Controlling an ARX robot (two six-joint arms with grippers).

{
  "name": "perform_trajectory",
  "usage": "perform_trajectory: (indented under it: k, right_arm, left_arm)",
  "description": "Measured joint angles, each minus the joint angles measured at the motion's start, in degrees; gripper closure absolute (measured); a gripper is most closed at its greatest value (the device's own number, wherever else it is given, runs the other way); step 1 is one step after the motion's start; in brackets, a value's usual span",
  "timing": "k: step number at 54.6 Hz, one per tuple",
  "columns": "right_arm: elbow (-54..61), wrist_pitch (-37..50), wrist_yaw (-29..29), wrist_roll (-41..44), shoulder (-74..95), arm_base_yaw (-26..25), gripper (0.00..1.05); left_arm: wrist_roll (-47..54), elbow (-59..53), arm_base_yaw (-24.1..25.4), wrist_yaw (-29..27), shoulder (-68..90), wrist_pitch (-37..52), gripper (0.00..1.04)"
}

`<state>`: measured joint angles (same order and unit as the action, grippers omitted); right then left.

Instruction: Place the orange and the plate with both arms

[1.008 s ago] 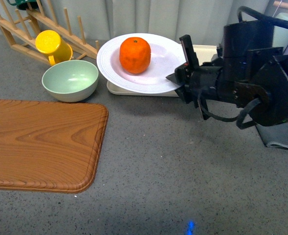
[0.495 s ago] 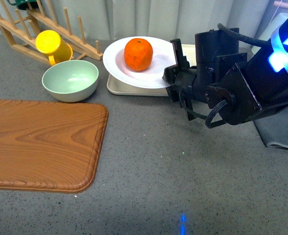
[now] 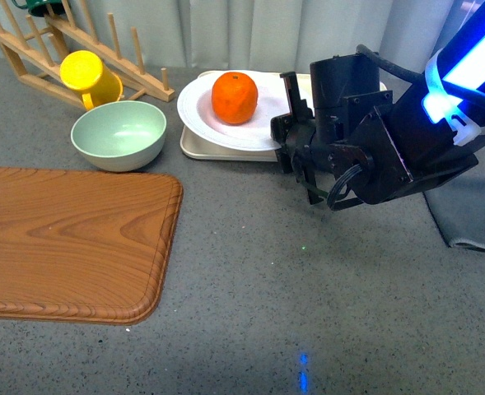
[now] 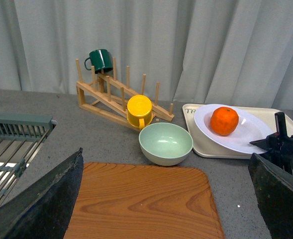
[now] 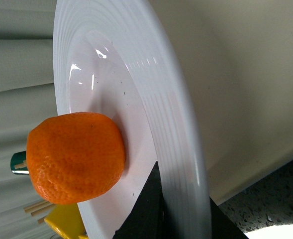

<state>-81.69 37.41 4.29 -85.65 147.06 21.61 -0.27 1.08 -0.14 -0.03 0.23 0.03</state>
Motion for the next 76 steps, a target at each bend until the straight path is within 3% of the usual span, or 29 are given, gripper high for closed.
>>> perform_trajectory:
  k: [20,34,44,56,66,76]
  right_arm:
    - [0.5,0.3,0.3,0.4,-0.3,-0.2,0.45]
    - [11.5,2.8,0.5,5.7,-9.8,-2.3,0.07]
    - [23.8,3.4,-5.6,20.3,-22.4,-4.9,0.09]
    - [42.7,8.8,-13.8,50.5,-43.6,-10.0,0.09]
    - [57.7,8.3,-11.7,72.5,-62.7,-17.0,0.09]
    - [68.4,0.2,-2.6,83.5,-83.5,-25.2,0.09]
  left_arm:
    - [0.0,0.0,0.0,0.0,0.0,0.0,0.06]
    - [0.0,0.0,0.0,0.0,0.0,0.0,0.06]
    - [0.0,0.0,0.0,0.0,0.0,0.0,0.06]
    - [0.0,0.0,0.0,0.0,0.0,0.0,0.06]
    - [0.0,0.0,0.0,0.0,0.0,0.0,0.06]
    - [0.0,0.0,0.0,0.0,0.0,0.0,0.06]
